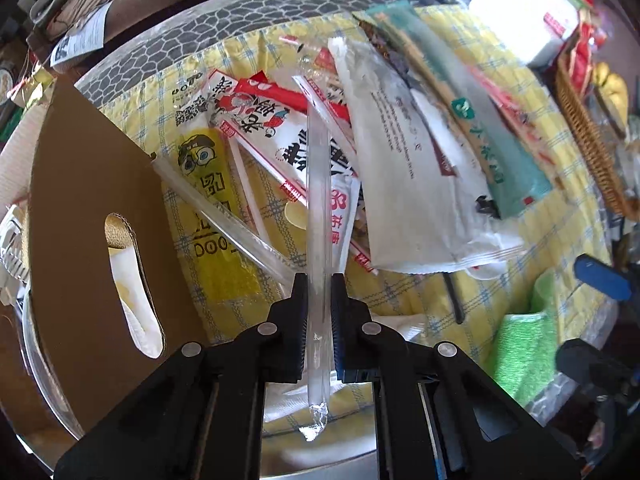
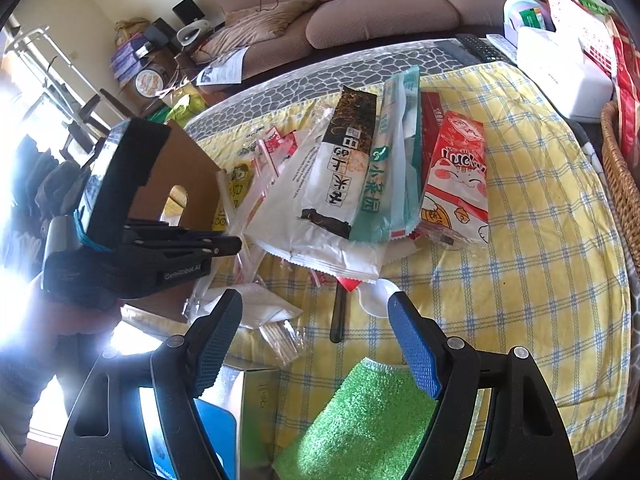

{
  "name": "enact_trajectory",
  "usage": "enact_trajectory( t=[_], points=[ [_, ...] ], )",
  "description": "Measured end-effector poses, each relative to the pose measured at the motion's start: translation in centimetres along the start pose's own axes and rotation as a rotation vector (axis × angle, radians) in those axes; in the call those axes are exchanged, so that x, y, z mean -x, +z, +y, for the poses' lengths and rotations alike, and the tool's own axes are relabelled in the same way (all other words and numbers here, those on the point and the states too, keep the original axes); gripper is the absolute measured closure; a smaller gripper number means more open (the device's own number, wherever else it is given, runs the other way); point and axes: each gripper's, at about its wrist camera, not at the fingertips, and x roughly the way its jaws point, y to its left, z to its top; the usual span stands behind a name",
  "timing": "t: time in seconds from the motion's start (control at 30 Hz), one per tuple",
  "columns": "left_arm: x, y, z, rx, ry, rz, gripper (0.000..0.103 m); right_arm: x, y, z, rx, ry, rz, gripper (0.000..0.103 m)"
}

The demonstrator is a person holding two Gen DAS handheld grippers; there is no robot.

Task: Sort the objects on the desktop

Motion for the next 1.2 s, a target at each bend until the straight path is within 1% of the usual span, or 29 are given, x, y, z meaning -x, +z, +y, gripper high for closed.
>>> enact_trajectory(
  t=[0.13,0.27,0.37,0.43,0.57,0.63,0.7,0.73,0.77,0.8,0.93,1.07,1.13,1.17,1.2],
  points=[
    [4.8,0.0,1.8,0.059,-0.127,-0.082,0.094,0.5,0.3,0.8,0.009,0.005,-0.013,0.025],
    [9.0,-0.6,4.8,0.107,-0.21,-0.151,0.094,0.4,0.9,2.3,0.028,0.016,-0.02,0.025],
    [11.1,-1.1,7.4,0.131,-0.245,-0.191,0.094,-0.4,1.6,3.9,0.056,0.028,-0.012,0.025],
    [11.8,-1.2,9.1,0.148,-0.273,-0.204,0.094,-1.3,2.2,5.2,0.081,0.024,-0.003,0.025],
    [13.4,-2.1,11.4,0.17,-0.308,-0.236,0.094,-4.0,3.4,7.8,0.132,0.027,0.024,0.025],
    [14.0,-2.6,12.4,0.182,-0.336,-0.249,0.094,-5.9,3.9,9.0,0.158,0.017,0.049,0.027],
    [14.5,-3.1,13.6,0.193,-0.365,-0.259,0.094,-8.2,4.5,10.1,0.188,0.013,0.082,0.045],
    [14.8,-3.4,14.1,0.196,-0.37,-0.266,0.094,-9.3,4.8,10.6,0.205,0.0,0.099,0.048],
    [15.0,-3.6,14.7,0.198,-0.374,-0.273,0.094,-10.4,5.0,11.0,0.219,-0.01,0.113,0.054],
    [15.2,-3.9,15.3,0.201,-0.38,-0.276,0.094,-11.5,5.3,11.4,0.232,-0.02,0.128,0.056],
    [15.7,-4.7,18.2,0.225,-0.38,-0.292,0.094,-14.9,5.9,12.6,0.283,-0.055,0.163,0.057],
    [15.4,-5.5,21.2,0.262,-0.378,-0.299,0.094,-17.6,5.9,13.5,0.341,-0.119,0.201,0.057],
    [15.2,-5.9,22.8,0.283,-0.376,-0.302,0.094,-18.7,5.9,13.4,0.348,-0.138,0.221,0.06],
    [15.1,-6.1,23.5,0.294,-0.377,-0.303,0.094,-19.2,5.9,13.3,0.351,-0.151,0.23,0.067],
    [15.0,-6.3,24.1,0.304,-0.375,-0.302,0.094,-19.5,5.8,13.2,0.357,-0.167,0.238,0.083]
  ],
)
